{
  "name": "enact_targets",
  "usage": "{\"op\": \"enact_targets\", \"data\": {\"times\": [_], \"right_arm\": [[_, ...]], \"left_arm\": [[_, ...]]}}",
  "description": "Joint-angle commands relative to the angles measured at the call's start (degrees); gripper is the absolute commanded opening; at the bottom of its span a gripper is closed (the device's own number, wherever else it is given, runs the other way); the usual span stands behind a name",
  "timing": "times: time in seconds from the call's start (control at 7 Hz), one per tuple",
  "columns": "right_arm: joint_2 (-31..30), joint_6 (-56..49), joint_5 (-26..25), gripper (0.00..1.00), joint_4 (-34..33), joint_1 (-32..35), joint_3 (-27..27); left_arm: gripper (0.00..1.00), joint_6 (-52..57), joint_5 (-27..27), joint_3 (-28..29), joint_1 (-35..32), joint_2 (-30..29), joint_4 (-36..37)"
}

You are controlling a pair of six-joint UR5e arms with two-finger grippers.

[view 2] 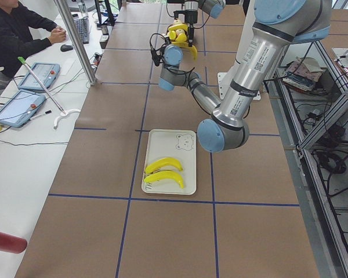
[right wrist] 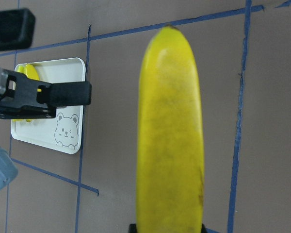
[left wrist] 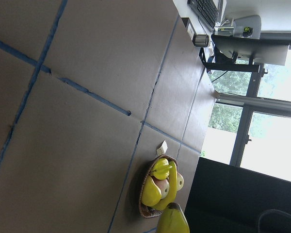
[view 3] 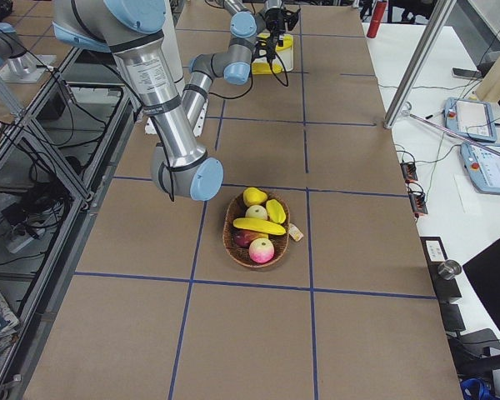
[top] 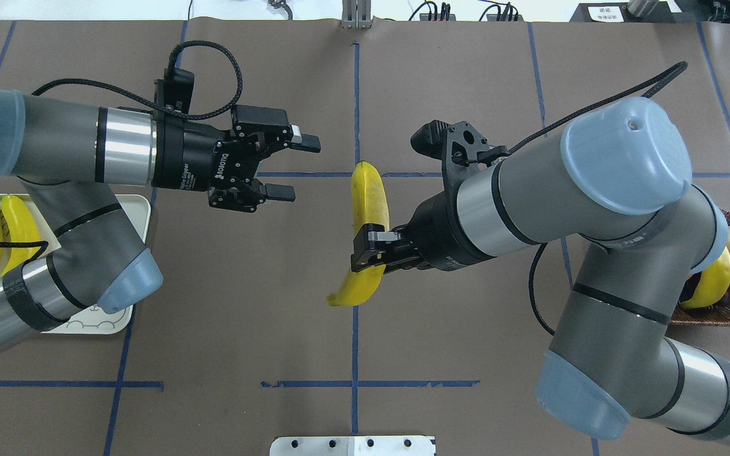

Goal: Transfer all bananas from basket to plate

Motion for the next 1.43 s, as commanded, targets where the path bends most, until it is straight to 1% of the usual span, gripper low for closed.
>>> {"op": "enact_targets", "data": {"times": [0.0,0.14,0.43,0.57,0.71,0.86,1.0,1.14,1.29], "right_arm": [[0.14,0.00,-0.10,0.01,0.03,-0.27,-0.10],[0.23,0.00,-0.11,0.01,0.03,-0.36,-0.10],[0.32,0.00,-0.63,0.02,0.03,-0.97,-0.27],[0.32,0.00,-0.72,0.02,0.03,-0.98,-0.27],[0.32,0.00,-0.72,0.02,0.03,-1.06,-0.27],[0.23,0.00,-0.72,0.02,0.03,-1.15,-0.27],[0.23,0.00,-0.72,0.02,0.03,-1.07,-0.27],[0.23,-0.26,-0.81,0.03,0.03,-1.06,-0.27],[0.23,-0.52,-0.81,0.11,0.03,-1.06,-0.18]], "left_arm": [[0.99,0.22,4.03,0.72,3.99,-2.03,0.28],[0.99,0.22,4.83,0.81,5.05,-2.13,0.72],[0.97,1.36,9.12,0.90,8.55,-3.79,3.17],[0.91,1.36,9.49,0.90,8.57,-3.89,3.79],[0.87,1.45,9.49,0.90,8.57,-3.71,3.80],[0.49,1.54,9.49,0.73,8.57,-3.62,3.89],[0.05,4.93,9.49,0.64,8.57,-3.19,3.89],[0.00,8.10,9.15,0.64,8.66,-3.01,3.97],[0.00,8.13,8.79,0.64,8.75,-3.01,3.89]]}}
